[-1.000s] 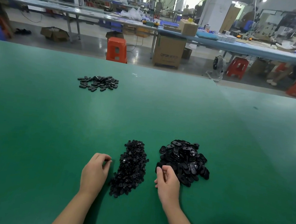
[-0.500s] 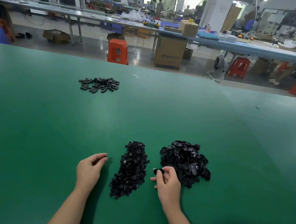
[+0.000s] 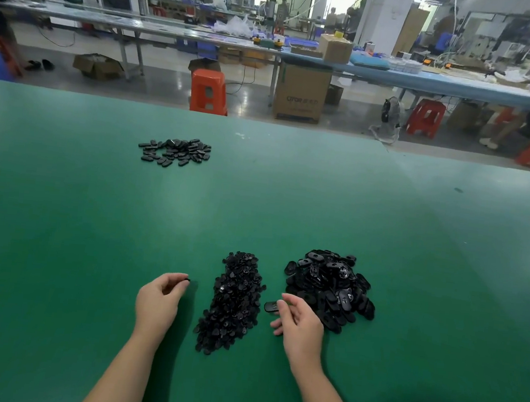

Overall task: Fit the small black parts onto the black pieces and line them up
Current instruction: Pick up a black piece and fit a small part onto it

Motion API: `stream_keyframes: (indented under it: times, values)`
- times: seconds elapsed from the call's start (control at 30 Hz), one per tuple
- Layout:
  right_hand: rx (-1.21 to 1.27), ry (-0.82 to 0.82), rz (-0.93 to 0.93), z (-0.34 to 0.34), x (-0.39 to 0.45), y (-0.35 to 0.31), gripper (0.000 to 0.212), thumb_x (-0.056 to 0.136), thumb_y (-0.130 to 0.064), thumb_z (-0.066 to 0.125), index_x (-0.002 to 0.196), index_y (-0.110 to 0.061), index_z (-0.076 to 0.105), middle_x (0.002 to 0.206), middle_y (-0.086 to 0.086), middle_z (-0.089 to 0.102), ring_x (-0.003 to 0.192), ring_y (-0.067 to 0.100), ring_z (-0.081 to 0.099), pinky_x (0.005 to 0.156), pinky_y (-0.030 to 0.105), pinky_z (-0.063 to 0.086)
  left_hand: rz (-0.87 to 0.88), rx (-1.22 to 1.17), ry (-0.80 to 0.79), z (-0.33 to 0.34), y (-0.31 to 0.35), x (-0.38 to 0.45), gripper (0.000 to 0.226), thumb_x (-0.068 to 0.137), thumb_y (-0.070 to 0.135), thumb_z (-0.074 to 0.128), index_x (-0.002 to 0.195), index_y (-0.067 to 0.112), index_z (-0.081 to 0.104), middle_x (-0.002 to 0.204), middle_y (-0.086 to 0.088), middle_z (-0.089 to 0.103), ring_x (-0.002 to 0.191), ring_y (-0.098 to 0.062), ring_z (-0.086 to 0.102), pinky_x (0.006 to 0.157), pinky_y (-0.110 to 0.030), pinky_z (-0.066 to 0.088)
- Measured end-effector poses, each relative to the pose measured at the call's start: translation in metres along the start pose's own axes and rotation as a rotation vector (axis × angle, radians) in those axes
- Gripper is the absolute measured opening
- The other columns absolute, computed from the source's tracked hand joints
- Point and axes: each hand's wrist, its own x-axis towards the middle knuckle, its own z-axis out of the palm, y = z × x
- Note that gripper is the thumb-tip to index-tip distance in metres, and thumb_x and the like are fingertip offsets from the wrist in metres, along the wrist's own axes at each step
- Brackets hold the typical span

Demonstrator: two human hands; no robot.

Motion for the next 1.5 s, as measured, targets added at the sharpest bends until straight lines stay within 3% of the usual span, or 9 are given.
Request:
stream_keyframes:
  times: [0.13, 0.27, 0.4, 0.5, 0.6, 0.77, 1.13, 1.37, 1.5]
  values:
    - [0.011, -0.002, 0.016, 0.002, 0.0, 0.002, 0.018, 0.1, -0.011, 0.062, 0.114, -0.022, 0.067, 0.095, -0.007, 0.075, 0.071, 0.007, 0.073, 0.058, 0.023, 0.058, 0.014, -0.007, -0.001, 0.006, 0.004, -0.006, 0.018, 0.091, 0.018, 0.072, 0.081, 0.032, 0.076, 0.07, 0.004, 0.072, 0.046, -0.008, 0.045, 0.046, -0.023, 0.041]
    - [-0.024, -0.007, 0.017, 0.003, 0.002, 0.003, 0.014, 0.102, -0.01, 0.057, 0.112, -0.016, 0.066, 0.095, -0.005, 0.075, 0.073, 0.008, 0.073, 0.057, 0.023, 0.058, 0.129, 0.009, -0.08, 0.025, 0.027, -0.022, 0.017, 0.09, 0.019, 0.073, 0.082, 0.034, 0.076, 0.059, 0.0, 0.064, 0.042, -0.005, 0.037, 0.042, -0.018, 0.033]
    - [0.016, -0.006, 0.029, 0.003, 0.002, 0.003, 0.012, 0.101, -0.007, 0.057, 0.104, -0.016, 0.064, 0.091, -0.001, 0.075, 0.07, 0.013, 0.074, 0.054, 0.026, 0.057, 0.273, 0.165, -0.238, 0.063, 0.052, -0.047, 0.015, 0.088, 0.016, 0.073, 0.085, 0.03, 0.077, 0.079, 0.014, 0.071, 0.072, 0.002, 0.062, 0.065, -0.008, 0.042]
    - [0.032, -0.014, 0.025, 0.003, 0.002, 0.003, 0.013, 0.1, -0.006, 0.057, 0.101, -0.017, 0.064, 0.081, -0.001, 0.075, 0.07, 0.015, 0.074, 0.054, 0.027, 0.057, 0.32, 0.313, -0.328, 0.086, 0.057, -0.062, 0.011, 0.09, 0.016, 0.07, 0.091, 0.025, 0.077, 0.088, 0.015, 0.07, 0.082, 0.001, 0.062, 0.076, -0.013, 0.045]
    - [0.009, -0.035, 0.005, 0.003, 0.002, 0.002, 0.018, 0.1, -0.006, 0.058, 0.096, -0.023, 0.064, 0.08, -0.007, 0.075, 0.068, 0.015, 0.073, 0.055, 0.027, 0.056, 0.305, 0.356, -0.349, 0.099, 0.056, -0.068, 0.011, 0.092, 0.017, 0.068, 0.095, 0.023, 0.076, 0.087, 0.015, 0.071, 0.08, 0.002, 0.063, 0.077, -0.018, 0.05]
    - [-0.02, -0.04, -0.017, 0.002, 0.002, 0.002, 0.017, 0.1, -0.009, 0.06, 0.097, -0.025, 0.066, 0.085, -0.01, 0.077, 0.066, 0.014, 0.074, 0.054, 0.023, 0.055, 0.256, 0.391, -0.333, 0.106, 0.057, -0.067, 0.011, 0.089, 0.02, 0.07, 0.083, 0.029, 0.068, 0.076, 0.017, 0.066, 0.072, 0.006, 0.06, 0.061, -0.006, 0.041]
    - [-0.064, -0.064, -0.042, 0.0, 0.003, 0.001, 0.019, 0.101, -0.01, 0.058, 0.095, -0.027, 0.064, 0.084, -0.005, 0.075, 0.058, 0.009, 0.066, 0.053, 0.026, 0.055, 0.234, 0.419, -0.332, 0.113, 0.06, -0.064, 0.009, 0.087, 0.018, 0.071, 0.081, 0.024, 0.07, 0.075, 0.015, 0.066, 0.072, 0.003, 0.059, 0.062, -0.008, 0.04]
    - [-0.034, -0.068, -0.031, -0.002, 0.004, 0.002, 0.016, 0.101, -0.011, 0.058, 0.096, -0.024, 0.063, 0.082, -0.003, 0.074, 0.056, 0.008, 0.062, 0.052, 0.025, 0.053, 0.172, 0.431, -0.343, 0.116, 0.066, -0.06, 0.011, 0.086, 0.021, 0.073, 0.078, 0.027, 0.068, 0.076, 0.013, 0.066, 0.073, -0.002, 0.061, 0.067, -0.023, 0.05]
    - [-0.031, -0.069, -0.019, -0.003, 0.004, 0.001, 0.016, 0.101, -0.009, 0.057, 0.096, -0.023, 0.063, 0.082, -0.002, 0.073, 0.057, 0.008, 0.061, 0.052, 0.026, 0.054, 0.094, 0.393, -0.349, 0.118, 0.066, -0.059, 0.015, 0.084, 0.021, 0.076, 0.074, 0.027, 0.067, 0.076, 0.011, 0.067, 0.072, -0.004, 0.062, 0.061, -0.019, 0.047]
